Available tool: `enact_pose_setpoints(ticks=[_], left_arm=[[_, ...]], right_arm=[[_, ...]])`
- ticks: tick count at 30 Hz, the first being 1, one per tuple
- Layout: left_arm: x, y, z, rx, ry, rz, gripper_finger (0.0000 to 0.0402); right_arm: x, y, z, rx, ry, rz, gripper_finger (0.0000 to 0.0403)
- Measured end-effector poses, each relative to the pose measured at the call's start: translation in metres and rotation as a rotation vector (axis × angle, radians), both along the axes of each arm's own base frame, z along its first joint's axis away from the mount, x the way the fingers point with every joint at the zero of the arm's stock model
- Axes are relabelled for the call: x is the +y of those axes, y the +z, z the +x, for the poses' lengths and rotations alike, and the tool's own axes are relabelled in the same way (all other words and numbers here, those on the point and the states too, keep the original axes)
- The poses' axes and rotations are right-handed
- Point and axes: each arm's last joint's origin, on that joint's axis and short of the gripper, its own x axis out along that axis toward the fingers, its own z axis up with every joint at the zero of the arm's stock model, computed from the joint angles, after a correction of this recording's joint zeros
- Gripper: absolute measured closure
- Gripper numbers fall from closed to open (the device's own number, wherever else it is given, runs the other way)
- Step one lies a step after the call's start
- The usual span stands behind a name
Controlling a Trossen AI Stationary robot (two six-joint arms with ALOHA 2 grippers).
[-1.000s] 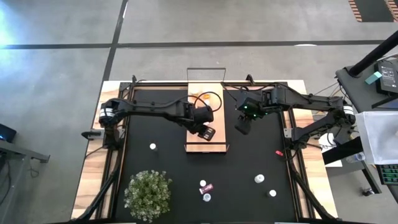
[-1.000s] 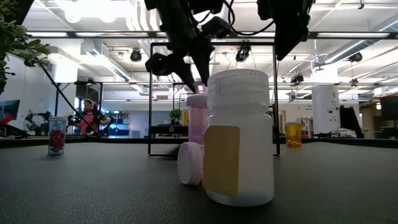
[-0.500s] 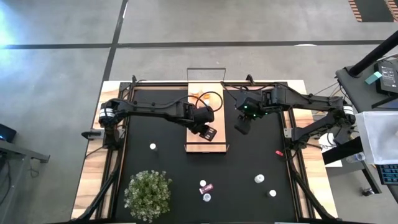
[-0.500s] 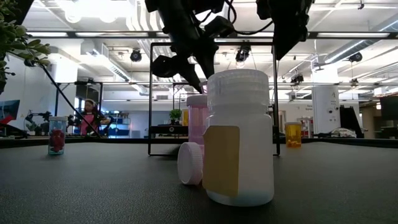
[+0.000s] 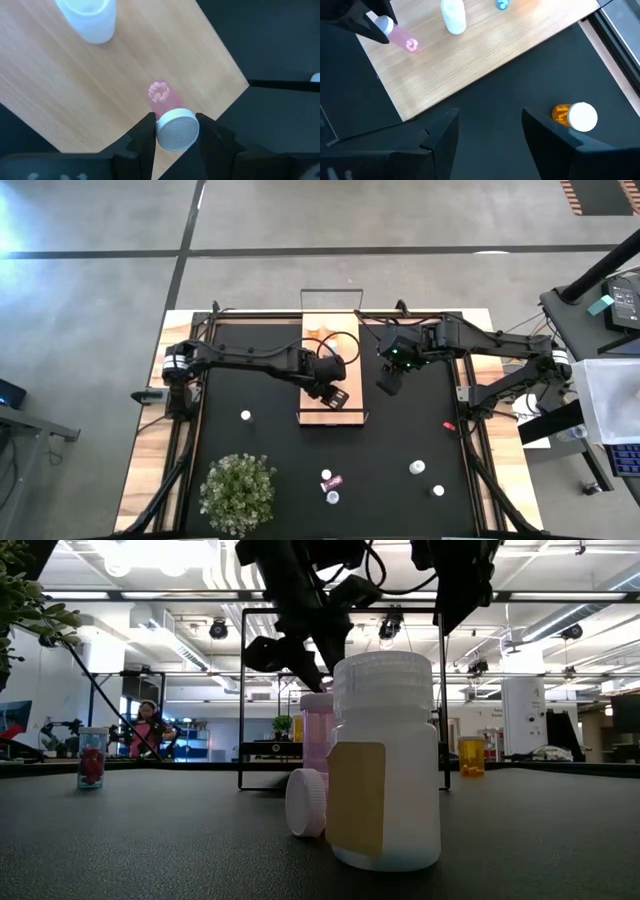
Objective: Pick and place medicine bottles onto shelf by color
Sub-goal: Put the top pink pill bottle on the shelf
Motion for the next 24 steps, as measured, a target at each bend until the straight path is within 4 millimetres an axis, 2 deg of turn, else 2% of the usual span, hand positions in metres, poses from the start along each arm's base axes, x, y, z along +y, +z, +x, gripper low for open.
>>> enact_pose_setpoints(ticks=[7, 11, 24], left_arm=[[0.0, 0.0, 0.001, -0.014, -0.004, 0.003, 0.0293], [0.0, -0.009, 0.004, 0.018, -0.002, -0.007, 0.0293], [0.003, -0.011, 0.004, 0.023, 0.006, -0.012, 0.0293]], right_arm=[[0.0, 0.0, 0.0, -0.003, 0.0, -0.001, 0.0197], [0.0, 0.0, 0.0, -0.003, 0.0, -0.001, 0.0197], [0.0, 0.0, 0.001, -0.006, 0.0, -0.001, 0.0197]])
